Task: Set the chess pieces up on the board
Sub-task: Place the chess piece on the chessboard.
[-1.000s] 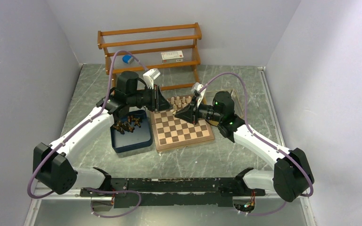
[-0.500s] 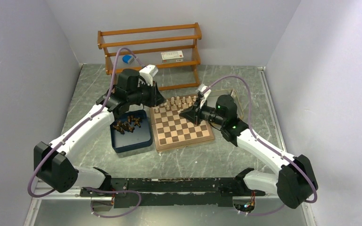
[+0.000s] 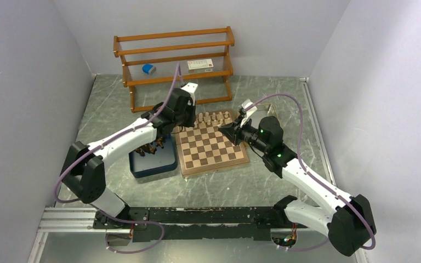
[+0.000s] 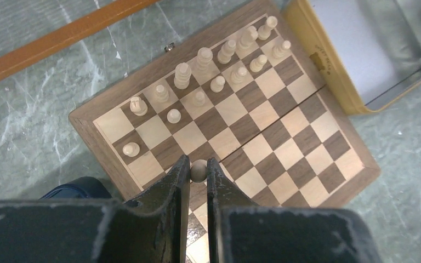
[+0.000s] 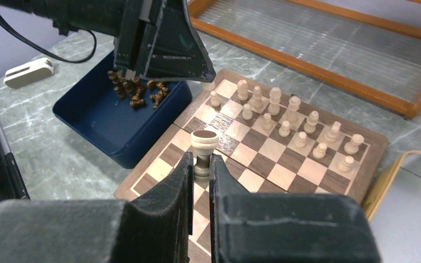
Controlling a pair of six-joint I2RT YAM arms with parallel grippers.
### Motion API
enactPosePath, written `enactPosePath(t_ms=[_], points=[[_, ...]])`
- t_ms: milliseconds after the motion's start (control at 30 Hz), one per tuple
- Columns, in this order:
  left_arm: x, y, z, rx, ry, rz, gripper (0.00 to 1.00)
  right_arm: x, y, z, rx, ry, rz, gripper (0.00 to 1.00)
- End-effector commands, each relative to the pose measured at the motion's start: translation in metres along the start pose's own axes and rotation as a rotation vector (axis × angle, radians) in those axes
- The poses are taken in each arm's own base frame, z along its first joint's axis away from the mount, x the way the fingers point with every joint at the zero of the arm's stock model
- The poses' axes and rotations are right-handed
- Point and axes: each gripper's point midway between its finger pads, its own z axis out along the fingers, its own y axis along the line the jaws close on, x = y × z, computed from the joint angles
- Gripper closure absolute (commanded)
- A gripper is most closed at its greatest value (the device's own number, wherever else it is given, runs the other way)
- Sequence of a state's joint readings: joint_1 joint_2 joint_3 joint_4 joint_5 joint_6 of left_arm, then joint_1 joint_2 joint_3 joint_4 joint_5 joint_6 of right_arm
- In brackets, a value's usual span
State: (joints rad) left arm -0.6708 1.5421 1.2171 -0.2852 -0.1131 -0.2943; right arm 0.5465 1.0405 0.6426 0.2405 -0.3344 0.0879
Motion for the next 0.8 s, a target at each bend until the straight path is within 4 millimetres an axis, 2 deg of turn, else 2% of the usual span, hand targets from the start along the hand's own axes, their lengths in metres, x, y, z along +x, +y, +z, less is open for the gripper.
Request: enactPosePath(t_ms=[0,533,767], points=[[-0.002,0.01,0.015,-0.091,-0.081,0.005,0.94,0.003,-0.011,-0.008,0.061,-0.011,-0.012,1.0],[0.038,0.045,0.052,-0.256,-0.072,0.031,0.92,-0.008,-0.012,-0.019,0.086,-0.047,-0.037,1.0],[0.038,0.042,0.062,-0.242,-0.085,0.028,0.92,-0.006,-0.014,-0.02,0.092,-0.044,-0.042,1.0]])
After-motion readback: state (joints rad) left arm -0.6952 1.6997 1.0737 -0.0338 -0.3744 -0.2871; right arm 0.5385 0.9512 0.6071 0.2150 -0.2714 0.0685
